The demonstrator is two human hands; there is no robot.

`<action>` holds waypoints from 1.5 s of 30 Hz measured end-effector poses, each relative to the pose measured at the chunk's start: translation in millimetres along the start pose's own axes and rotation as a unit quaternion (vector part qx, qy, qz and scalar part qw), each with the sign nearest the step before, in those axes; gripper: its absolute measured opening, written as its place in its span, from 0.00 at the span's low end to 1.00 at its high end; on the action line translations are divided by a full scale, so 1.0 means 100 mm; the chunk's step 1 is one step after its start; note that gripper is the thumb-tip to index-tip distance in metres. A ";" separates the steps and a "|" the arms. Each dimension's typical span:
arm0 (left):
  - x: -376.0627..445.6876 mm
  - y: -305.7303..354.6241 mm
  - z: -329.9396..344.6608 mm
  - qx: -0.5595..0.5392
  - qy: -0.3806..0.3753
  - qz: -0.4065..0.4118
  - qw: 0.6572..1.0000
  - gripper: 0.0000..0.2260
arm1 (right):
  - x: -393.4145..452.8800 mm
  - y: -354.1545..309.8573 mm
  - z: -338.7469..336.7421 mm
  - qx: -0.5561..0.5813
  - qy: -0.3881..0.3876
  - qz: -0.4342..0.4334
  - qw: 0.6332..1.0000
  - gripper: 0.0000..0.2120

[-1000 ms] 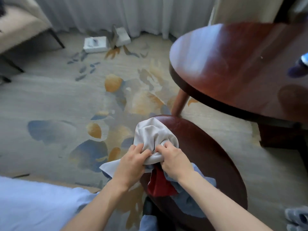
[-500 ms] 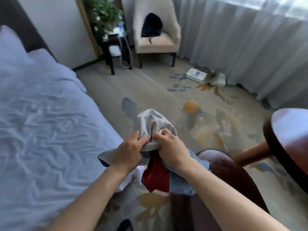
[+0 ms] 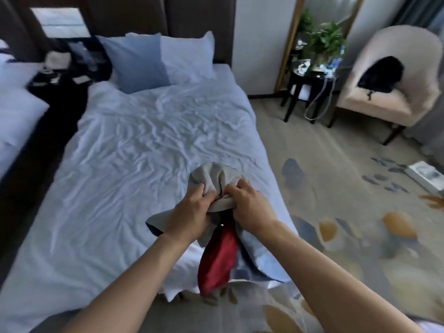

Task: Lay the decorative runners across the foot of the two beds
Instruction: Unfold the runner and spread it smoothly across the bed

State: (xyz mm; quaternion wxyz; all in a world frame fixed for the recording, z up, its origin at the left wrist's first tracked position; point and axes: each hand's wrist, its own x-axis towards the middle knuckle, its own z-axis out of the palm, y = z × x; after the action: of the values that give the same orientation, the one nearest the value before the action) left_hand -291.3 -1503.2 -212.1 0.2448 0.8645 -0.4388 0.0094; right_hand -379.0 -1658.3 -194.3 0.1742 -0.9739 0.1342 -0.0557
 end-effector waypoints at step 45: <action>0.37 -4.75 0.54 0.068 -0.248 -0.132 0.957 0.22 | 2.89 -1.45 3.50 -0.065 -0.264 0.093 0.958 0.29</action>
State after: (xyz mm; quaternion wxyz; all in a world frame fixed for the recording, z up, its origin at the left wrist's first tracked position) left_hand 83.0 -1319.1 -448.3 0.0676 0.9044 -0.3663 -0.2080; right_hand -12.6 -1494.8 -451.2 0.1446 -0.9463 0.1765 0.2290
